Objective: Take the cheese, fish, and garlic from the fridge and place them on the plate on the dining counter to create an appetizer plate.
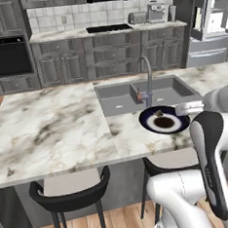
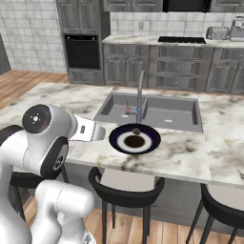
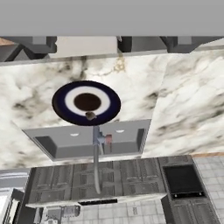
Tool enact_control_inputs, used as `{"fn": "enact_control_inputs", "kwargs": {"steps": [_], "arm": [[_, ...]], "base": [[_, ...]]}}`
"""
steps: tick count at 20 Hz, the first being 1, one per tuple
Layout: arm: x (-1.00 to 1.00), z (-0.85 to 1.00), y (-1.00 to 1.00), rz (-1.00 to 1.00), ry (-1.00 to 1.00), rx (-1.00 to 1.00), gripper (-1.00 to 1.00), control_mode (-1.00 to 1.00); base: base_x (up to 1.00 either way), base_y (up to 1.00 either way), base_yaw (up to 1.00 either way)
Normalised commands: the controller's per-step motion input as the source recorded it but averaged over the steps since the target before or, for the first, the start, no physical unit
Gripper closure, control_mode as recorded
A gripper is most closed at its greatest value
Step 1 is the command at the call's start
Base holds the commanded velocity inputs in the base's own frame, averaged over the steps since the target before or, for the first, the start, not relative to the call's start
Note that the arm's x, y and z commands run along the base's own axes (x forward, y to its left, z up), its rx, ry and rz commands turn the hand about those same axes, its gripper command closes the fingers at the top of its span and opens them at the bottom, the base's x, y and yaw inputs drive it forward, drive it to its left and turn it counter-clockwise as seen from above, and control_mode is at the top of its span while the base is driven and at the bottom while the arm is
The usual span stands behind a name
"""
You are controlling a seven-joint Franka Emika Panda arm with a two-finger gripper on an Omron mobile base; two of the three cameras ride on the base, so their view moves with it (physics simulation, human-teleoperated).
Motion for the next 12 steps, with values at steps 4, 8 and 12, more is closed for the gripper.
{"fn": "enact_control_inputs", "kwargs": {"steps": [4, 8, 12], "arm": [[0.04, 0.00, 0.00, 0.00, -0.01, 0.00, -1.00, 1.00], [0.00, 0.00, 0.00, 0.00, 0.00, 0.00, -1.00, 1.00], [0.00, 0.00, 0.00, 0.00, 0.00, 0.00, -1.00, 1.00]], "base": [[0.12, 0.00, 0.00], [-0.13, -0.04, -0.01], [-0.51, -0.55, -0.12]]}}
